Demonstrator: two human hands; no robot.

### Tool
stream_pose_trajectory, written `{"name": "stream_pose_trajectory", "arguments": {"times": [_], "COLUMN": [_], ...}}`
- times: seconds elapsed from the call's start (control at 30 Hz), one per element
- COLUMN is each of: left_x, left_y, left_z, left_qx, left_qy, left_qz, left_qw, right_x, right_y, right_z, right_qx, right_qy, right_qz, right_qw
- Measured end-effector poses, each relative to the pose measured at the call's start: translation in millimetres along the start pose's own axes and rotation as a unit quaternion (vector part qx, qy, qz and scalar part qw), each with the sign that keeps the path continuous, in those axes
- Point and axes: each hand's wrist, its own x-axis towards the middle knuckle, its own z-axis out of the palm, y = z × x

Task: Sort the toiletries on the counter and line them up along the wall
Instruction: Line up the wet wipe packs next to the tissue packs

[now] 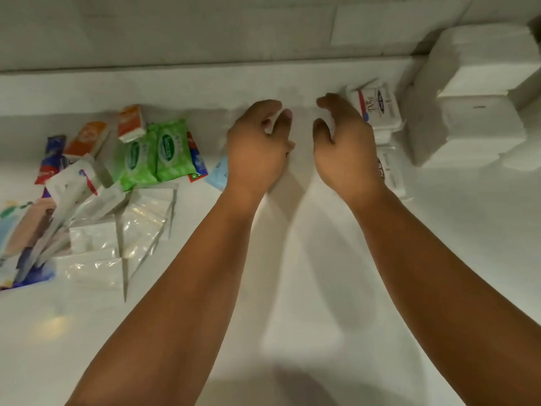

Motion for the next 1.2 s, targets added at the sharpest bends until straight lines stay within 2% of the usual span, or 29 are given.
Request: {"name": "stream_pose_trajectory", "arguments": {"times": [0.2, 0.33, 0.67, 0.8, 1.0, 1.2], "left_x": [-29, -44, -24, -10, 14, 34], "left_y": [-51, -90, -172, -193, -213, -225], "left_z": [-101, -165, -300, -330, -349, -346], "left_qx": [0.018, 0.034, 0.115, 0.132, 0.174, 0.107], "left_qy": [0.019, 0.043, 0.077, 0.075, 0.026, -0.017], "left_qz": [-0.017, -0.048, -0.096, -0.123, -0.166, -0.223], "left_qw": [1.0, 0.997, 0.986, 0.981, 0.97, 0.969], "right_x": [-42, -63, -70, -54, -30, -20], "right_y": [-74, -118, -200, -220, -243, -256], "right_z": [59, 102, 214, 252, 294, 318], "right_qx": [0.057, 0.064, 0.022, 0.001, -0.07, -0.141], "right_qy": [-0.057, -0.126, -0.231, -0.288, -0.336, -0.377], "right_qz": [-0.031, -0.043, -0.04, -0.01, 0.03, 0.052], "right_qw": [0.996, 0.989, 0.972, 0.958, 0.939, 0.914]}}
